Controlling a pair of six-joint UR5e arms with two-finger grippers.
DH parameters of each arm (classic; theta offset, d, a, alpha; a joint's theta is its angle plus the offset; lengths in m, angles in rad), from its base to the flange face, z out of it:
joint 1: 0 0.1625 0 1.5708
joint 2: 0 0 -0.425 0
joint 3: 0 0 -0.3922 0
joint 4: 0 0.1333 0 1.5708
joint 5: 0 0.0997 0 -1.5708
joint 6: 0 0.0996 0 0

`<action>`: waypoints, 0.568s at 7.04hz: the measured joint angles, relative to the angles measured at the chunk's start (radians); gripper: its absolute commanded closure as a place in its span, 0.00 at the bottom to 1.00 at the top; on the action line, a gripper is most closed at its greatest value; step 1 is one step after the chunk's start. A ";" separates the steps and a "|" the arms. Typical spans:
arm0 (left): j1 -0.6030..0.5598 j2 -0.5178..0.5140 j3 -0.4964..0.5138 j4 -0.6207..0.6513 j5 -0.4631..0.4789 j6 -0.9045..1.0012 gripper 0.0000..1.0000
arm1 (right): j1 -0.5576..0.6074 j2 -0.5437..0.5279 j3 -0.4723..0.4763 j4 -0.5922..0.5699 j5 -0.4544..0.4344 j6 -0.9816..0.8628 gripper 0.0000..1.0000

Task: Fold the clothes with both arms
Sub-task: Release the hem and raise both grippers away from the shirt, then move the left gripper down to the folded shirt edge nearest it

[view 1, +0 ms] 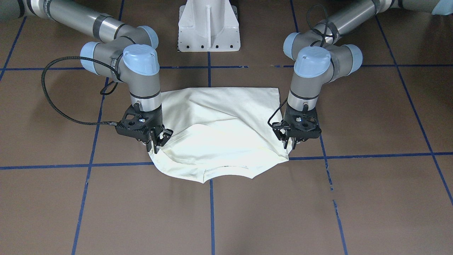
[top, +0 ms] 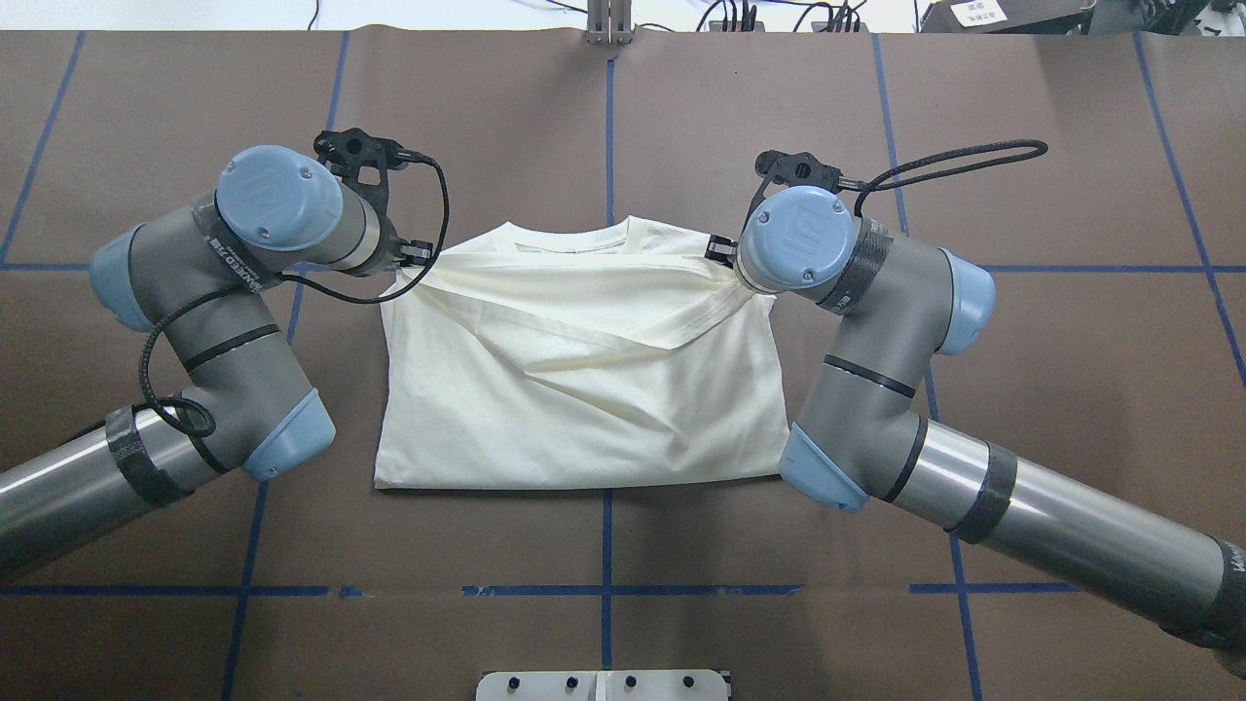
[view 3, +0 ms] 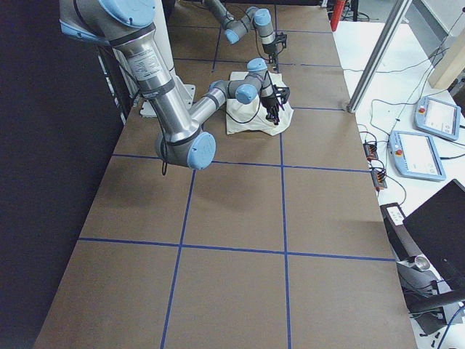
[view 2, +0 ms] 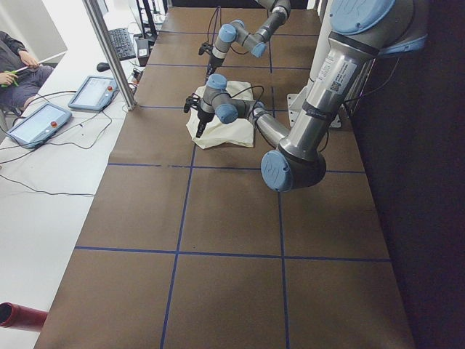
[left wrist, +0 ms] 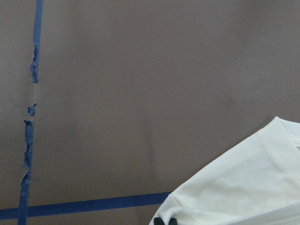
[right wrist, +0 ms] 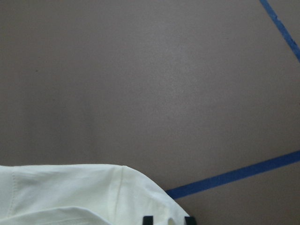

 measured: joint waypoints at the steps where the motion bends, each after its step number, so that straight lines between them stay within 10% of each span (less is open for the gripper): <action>1: 0.000 0.037 -0.054 -0.017 -0.003 0.038 0.00 | 0.035 -0.004 0.006 0.002 0.058 -0.091 0.00; 4: 0.045 0.196 -0.206 -0.139 -0.044 0.030 0.04 | 0.079 -0.018 0.034 0.003 0.135 -0.212 0.00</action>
